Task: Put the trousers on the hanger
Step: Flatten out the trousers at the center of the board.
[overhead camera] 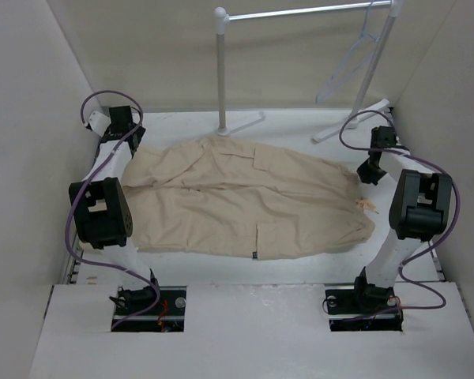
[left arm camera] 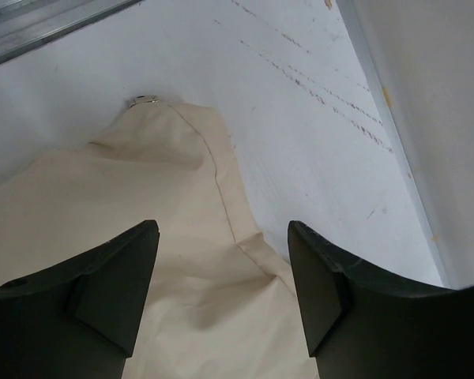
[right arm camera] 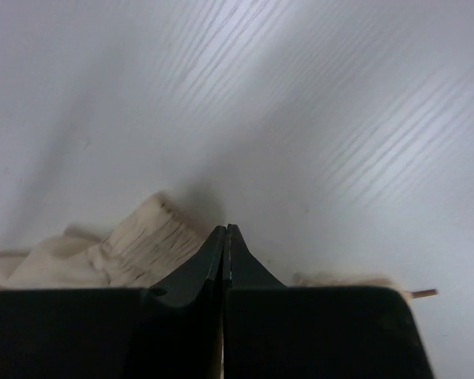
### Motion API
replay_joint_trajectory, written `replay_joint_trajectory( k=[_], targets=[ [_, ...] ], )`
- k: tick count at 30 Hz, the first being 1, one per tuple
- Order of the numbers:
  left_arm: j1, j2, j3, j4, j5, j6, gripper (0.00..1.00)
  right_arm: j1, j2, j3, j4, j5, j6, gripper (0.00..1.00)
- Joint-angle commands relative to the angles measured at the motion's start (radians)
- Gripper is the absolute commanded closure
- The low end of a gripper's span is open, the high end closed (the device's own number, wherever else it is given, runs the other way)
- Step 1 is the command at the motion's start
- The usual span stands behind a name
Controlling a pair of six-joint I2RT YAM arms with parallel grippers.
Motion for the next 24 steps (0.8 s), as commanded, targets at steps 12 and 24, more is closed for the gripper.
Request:
replay_joint_trajectory(
  k=[12,24],
  targets=[
    [0.067,0.229,0.243,-0.153,0.056,0.111,0.33,-0.156,0.020,0.254,0.027,0.030,-0.010,0.83],
    [0.052,0.392,0.368,-0.178,0.092,0.115,0.40,-0.008,-0.037,-0.012,0.102,-0.142,-0.047,0.37]
  ],
)
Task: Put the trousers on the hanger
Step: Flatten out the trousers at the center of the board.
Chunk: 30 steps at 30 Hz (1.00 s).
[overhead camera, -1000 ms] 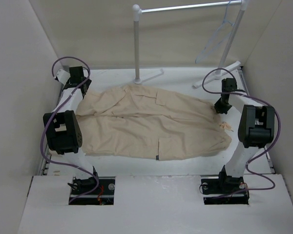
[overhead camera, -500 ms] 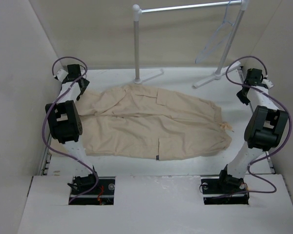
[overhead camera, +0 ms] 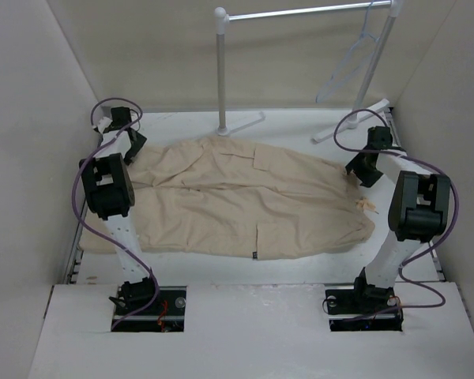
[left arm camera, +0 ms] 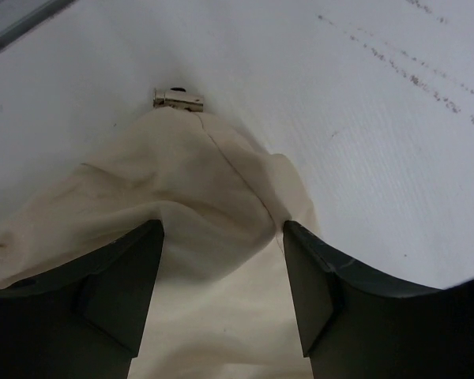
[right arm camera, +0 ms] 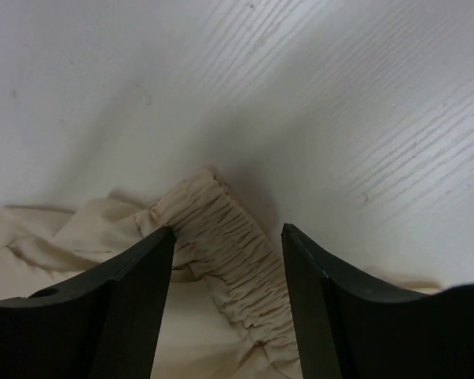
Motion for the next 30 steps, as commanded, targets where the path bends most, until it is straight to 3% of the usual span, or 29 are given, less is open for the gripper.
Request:
replay_joint_trajectory(
  k=[1,5,13,20,30],
  targets=[
    [-0.014,-0.005,0.045,-0.028,-0.014,0.010,0.40,-0.017,-0.010,0.011,0.046,-0.049,-0.011,0.37],
    [-0.014,-0.013,0.034,-0.032,-0.037,0.007,0.38,-0.017,0.059,0.056,0.045,-0.055,-0.004,0.42],
    [0.012,-0.100,-0.013,-0.019,-0.047,0.004,0.35,-0.048,0.099,0.093,0.014,-0.106,0.030,0.94],
    [0.012,-0.228,-0.087,0.034,-0.074,0.012,0.35,-0.137,-0.008,0.158,0.020,0.032,0.073,1.00],
    [-0.009,-0.055,0.052,-0.005,0.041,0.042,0.33,-0.158,0.064,0.262,0.017,0.028,0.042,0.97]
  ],
)
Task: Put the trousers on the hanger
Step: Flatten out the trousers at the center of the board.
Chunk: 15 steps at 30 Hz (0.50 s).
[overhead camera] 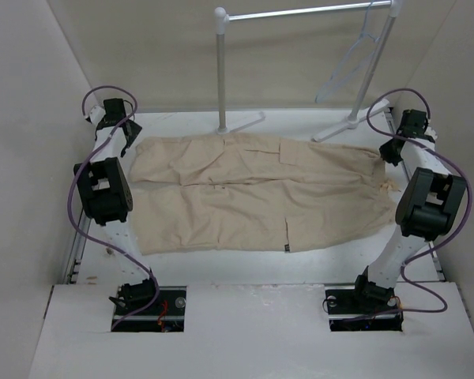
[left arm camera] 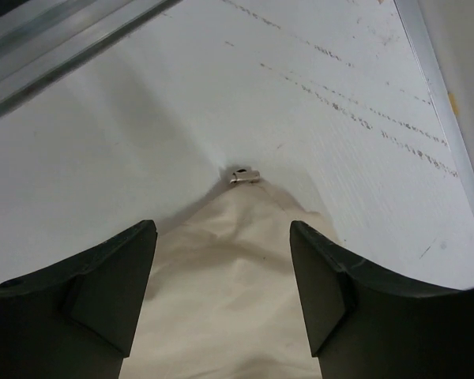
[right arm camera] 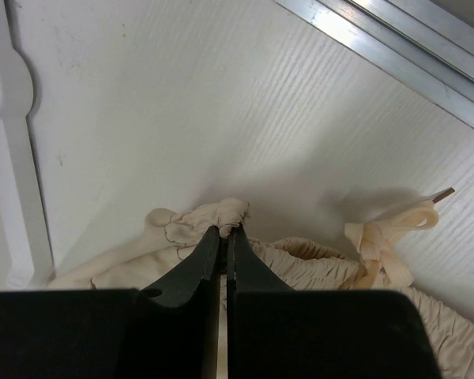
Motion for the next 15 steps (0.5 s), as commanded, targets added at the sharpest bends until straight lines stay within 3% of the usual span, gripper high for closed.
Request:
replay_joint_trajectory(
  k=[1,9,11,13,15],
  targets=[
    [-0.022,0.076,0.086,-0.025,0.056,0.026,0.33,0.010,0.014,0.029,0.024,0.013,-0.013,0.97],
    [-0.058,0.258,0.255,-0.071,0.079,0.028,0.34,0.025,-0.015,-0.063,0.074,-0.022,-0.020,0.97],
    [-0.059,0.269,0.259,-0.066,0.070,0.026,0.52,0.030,-0.028,-0.083,0.082,-0.022,-0.018,0.97],
    [-0.058,0.256,0.255,-0.071,0.059,0.017,0.83,0.034,-0.035,-0.095,0.087,-0.020,-0.016,0.97],
    [-0.047,0.184,0.212,-0.058,0.037,0.008,0.95,0.035,-0.042,-0.104,0.087,-0.014,-0.013,0.97]
  ],
)
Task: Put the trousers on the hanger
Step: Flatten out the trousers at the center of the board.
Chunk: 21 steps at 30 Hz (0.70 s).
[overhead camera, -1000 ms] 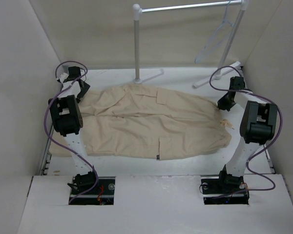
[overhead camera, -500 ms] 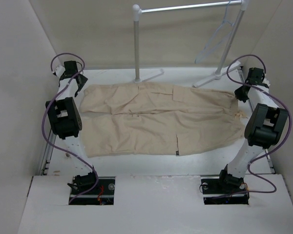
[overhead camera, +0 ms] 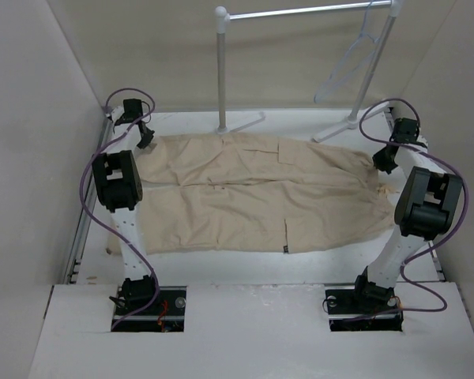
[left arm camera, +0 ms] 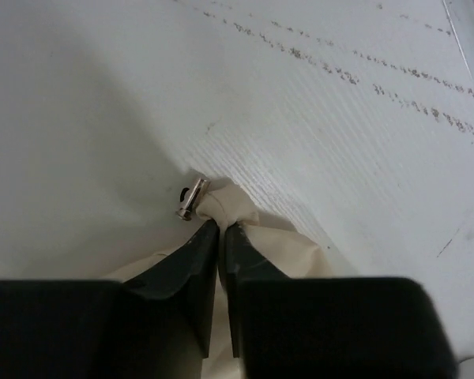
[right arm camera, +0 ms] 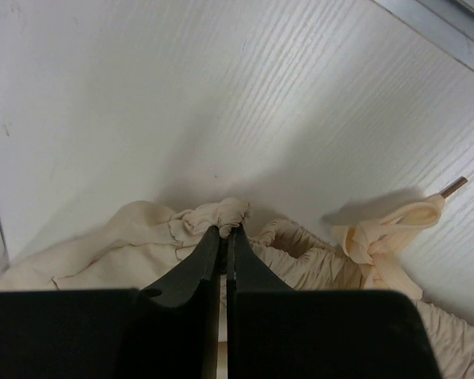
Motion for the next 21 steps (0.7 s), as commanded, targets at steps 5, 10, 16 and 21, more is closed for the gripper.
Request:
replay_joint_trajectory(
  k=[5,10,16,21],
  targets=[
    [0.050,-0.348,-0.161,0.016,-0.133,0.012,0.98,0.010,-0.050,-0.026,0.054,0.009,0.014,0.97],
    [0.053,-0.477,-0.233,0.024,-0.178,0.055,0.97,0.019,-0.029,-0.007,0.074,0.004,0.030,0.96],
    [0.065,-0.268,-0.019,-0.022,-0.198,0.101,0.96,0.024,-0.001,0.050,0.062,0.007,0.028,0.96],
    [0.065,-0.018,0.288,-0.154,-0.210,0.117,0.81,0.030,0.017,0.115,0.014,0.027,0.025,0.94]
  ],
)
